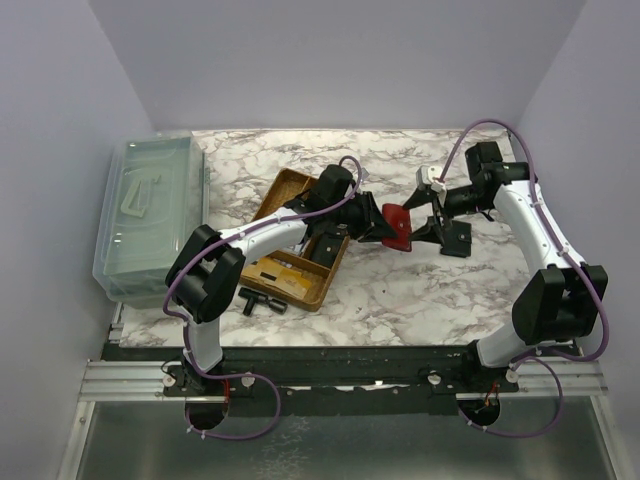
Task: Take the credit cards out of the card holder
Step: Open the card holder.
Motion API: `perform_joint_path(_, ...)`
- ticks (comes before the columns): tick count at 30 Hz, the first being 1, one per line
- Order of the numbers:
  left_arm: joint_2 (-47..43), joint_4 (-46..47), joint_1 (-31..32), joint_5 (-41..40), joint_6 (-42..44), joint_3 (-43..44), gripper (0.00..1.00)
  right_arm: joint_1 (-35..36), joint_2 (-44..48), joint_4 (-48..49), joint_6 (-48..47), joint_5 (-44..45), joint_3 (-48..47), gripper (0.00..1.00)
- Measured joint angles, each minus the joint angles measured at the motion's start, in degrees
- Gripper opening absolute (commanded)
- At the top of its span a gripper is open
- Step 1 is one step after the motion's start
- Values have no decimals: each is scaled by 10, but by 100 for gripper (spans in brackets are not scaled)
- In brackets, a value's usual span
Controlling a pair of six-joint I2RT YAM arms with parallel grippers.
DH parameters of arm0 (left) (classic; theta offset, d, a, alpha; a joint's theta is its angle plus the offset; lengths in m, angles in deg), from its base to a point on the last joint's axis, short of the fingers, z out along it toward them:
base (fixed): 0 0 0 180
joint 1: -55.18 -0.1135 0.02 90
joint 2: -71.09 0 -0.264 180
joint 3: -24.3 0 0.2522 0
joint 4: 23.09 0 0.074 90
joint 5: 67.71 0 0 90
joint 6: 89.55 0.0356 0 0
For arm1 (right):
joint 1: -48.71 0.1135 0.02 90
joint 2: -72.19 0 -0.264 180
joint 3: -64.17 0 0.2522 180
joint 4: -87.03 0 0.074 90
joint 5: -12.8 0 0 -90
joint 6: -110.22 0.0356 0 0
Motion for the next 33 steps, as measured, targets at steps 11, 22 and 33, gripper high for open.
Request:
perform_joint_path(11, 0, 0, 0, -4, 0, 0, 0, 5, 0, 51, 28, 39, 25, 72)
perform_joint_path(22, 0, 0, 4, -4, 0, -1, 0, 29, -10, 75, 43, 60, 28, 62)
perform_joint_path(33, 0, -6, 6, -5, 1, -1, 0, 34, -17, 87, 48, 88, 28, 51)
